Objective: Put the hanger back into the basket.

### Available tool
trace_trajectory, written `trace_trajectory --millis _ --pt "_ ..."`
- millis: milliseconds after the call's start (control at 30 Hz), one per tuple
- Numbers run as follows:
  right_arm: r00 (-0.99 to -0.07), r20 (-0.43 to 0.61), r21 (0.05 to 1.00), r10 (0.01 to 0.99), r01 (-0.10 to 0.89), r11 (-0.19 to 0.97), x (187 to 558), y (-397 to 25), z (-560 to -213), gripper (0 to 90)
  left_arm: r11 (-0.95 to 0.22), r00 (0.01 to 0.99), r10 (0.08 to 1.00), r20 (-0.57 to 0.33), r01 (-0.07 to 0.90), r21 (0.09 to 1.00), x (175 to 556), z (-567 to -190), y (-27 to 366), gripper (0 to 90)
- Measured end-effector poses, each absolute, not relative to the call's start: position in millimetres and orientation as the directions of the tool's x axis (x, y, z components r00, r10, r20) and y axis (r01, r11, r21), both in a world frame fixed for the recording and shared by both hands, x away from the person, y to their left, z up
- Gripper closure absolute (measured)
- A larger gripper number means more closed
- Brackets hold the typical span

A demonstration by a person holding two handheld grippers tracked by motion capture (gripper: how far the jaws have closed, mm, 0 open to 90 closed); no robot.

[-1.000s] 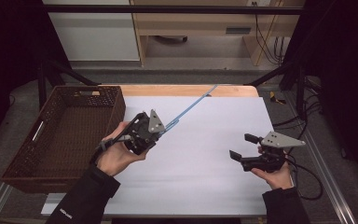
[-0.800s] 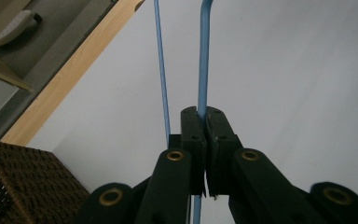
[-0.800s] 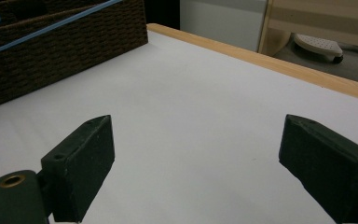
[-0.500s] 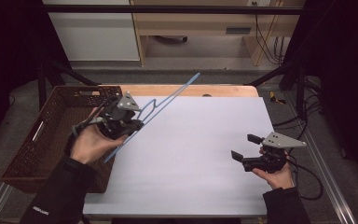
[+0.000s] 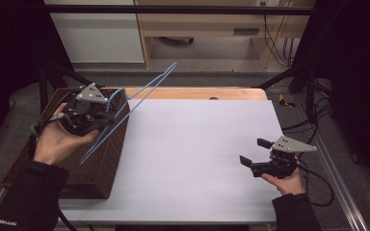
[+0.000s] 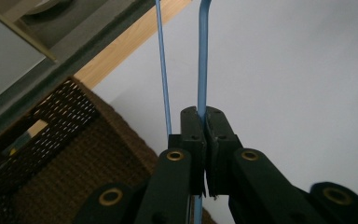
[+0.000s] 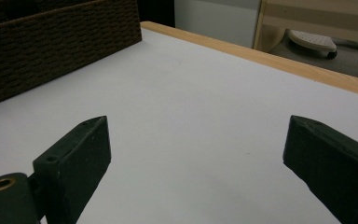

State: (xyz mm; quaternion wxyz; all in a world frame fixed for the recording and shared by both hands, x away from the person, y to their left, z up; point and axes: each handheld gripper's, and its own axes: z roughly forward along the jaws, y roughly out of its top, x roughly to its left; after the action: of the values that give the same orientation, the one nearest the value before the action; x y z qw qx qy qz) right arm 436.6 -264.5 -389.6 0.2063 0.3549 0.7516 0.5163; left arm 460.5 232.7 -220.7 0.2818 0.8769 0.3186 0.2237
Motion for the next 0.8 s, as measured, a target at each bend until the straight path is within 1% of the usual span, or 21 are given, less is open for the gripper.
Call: trace_trajectory --millis 133,167,600,800 --pt "-0.663 0.056 0.921 0.747 0.324 0.218 436.7 -264.0 -389.9 7.8 -0.621 0.673 0.708 0.213 0.451 0.641 460.5 -220.5 253.0 87.7" --pt "-0.663 0.056 0.920 0.746 0.324 0.218 436.8 -263.7 -390.1 7.7 -0.619 0.669 0.712 0.214 0.455 0.640 461.0 -221.5 263.2 87.7" --pt "-0.667 0.053 0.919 0.743 0.323 0.224 436.9 -263.6 -390.5 7.8 -0.609 0.644 0.734 0.216 0.483 0.630 462.1 -233.4 301.7 87.9" --pt "-0.668 0.053 0.919 0.742 0.324 0.226 436.9 -263.4 -390.7 7.9 -0.593 0.614 0.758 0.222 0.506 0.626 459.0 -234.4 324.3 87.9"
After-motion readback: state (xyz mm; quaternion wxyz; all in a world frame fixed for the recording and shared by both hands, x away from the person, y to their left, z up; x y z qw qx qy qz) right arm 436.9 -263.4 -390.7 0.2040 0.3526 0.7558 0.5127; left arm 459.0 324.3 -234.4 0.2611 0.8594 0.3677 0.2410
